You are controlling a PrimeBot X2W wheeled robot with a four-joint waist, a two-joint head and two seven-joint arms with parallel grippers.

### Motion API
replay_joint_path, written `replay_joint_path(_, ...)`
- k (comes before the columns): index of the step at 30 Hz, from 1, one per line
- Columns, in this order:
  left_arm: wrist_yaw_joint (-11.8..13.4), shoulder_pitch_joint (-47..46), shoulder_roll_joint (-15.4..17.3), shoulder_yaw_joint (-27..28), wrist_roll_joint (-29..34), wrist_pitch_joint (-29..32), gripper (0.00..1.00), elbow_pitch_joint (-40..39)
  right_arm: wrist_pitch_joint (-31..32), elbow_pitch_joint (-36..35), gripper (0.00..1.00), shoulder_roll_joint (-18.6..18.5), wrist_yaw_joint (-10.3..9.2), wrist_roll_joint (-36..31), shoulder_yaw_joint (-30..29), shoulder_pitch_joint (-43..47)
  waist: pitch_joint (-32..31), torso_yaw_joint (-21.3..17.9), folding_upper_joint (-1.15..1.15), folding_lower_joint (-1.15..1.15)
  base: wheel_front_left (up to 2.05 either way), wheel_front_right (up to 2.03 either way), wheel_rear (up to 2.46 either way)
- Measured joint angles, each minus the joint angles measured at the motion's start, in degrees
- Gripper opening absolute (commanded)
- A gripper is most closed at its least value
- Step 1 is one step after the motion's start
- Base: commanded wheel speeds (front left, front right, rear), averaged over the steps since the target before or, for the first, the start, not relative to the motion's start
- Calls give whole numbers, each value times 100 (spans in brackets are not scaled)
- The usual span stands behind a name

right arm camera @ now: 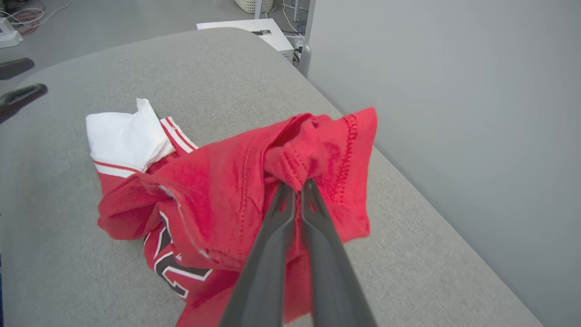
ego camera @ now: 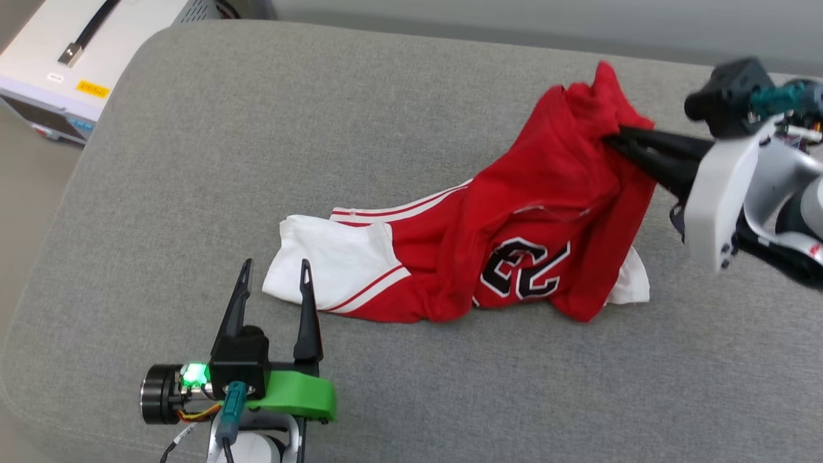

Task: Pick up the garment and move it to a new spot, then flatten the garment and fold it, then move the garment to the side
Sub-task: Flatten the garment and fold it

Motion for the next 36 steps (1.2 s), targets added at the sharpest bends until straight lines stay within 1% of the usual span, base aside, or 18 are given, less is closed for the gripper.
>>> replay_joint_path(3, -3, 151, 11, 37, 0, 0, 100, 35, -54, -476, 0, -264, 0, 31, -189, 707, -188, -100, 0, 0, 0, 0, 0)
replay_joint_path(6, -44, 281, 37, 67, 0, 0, 100, 73, -73, -725, 0, -456, 0, 30, -459, 1496, -333, -240, 0, 0, 0, 0, 0)
replay_joint_path(11, -51, 361, 49, 92, 1, 0, 100, 115, -69, -710, 0, -498, 0, 13, -935, 2966, -521, -464, 1, 0, 0, 0, 0)
replay_joint_path(15, -102, 381, 77, 112, 2, 0, 100, 147, -79, -386, 0, -274, 0, 24, -1402, 4090, -621, -619, 0, 0, 0, 0, 0)
replay_joint_path(19, -120, 385, 84, 127, 22, 0, 100, 167, -93, -34, 0, 126, 0, 37, -1795, 5127, -679, -691, 0, 0, 0, 0, 0)
replay_joint_path(22, -120, 392, 85, 145, 36, 0, 100, 171, -90, 178, 0, 409, -1, -48, -2093, 5661, -672, -713, 0, 0, 0, 0, 0)
replay_joint_path(24, -119, 414, 86, 158, 37, 0, 100, 175, -98, 236, 0, 566, 2, -241, -2337, 5810, -666, -730, 0, 0, 0, 0, 0)
replay_joint_path(25, -118, 432, 88, 168, 37, 0, 100, 174, -125, 247, 29, 644, 3, -310, -2459, 5848, -665, -741, 0, 0, 0, 0, 0)
replay_joint_path(26, -118, 453, 90, 179, 38, 0, 100, 177, -151, 249, 85, 733, 7, -413, -2611, 5897, -666, -757, 0, 0, 0, 0, 0)
replay_joint_path(27, -116, 467, 93, 186, 43, 0, 100, 181, -155, 232, 100, 805, 7, -525, -2761, 5934, -669, -771, 0, 0, 0, 0, 0)
replay_joint_path(29, -116, 472, 97, 186, 44, 0, 100, 182, -205, 143, 100, 904, 4, -727, -3087, 5970, -676, -788, 0, 0, 0, 0, 0)
replay_joint_path(32, -118, 473, 101, 181, 54, 0, 100, 194, -250, -207, 100, 959, 0, -1013, -3678, 5971, -689, -784, 0, 0, 0, 0, 0)
replay_joint_path(36, -118, 473, 102, 164, 92, 0, 100, 193, -207, -940, 100, 1063, 0, -1334, -4513, 5932, -698, -751, 0, 0, 0, 0, 0)
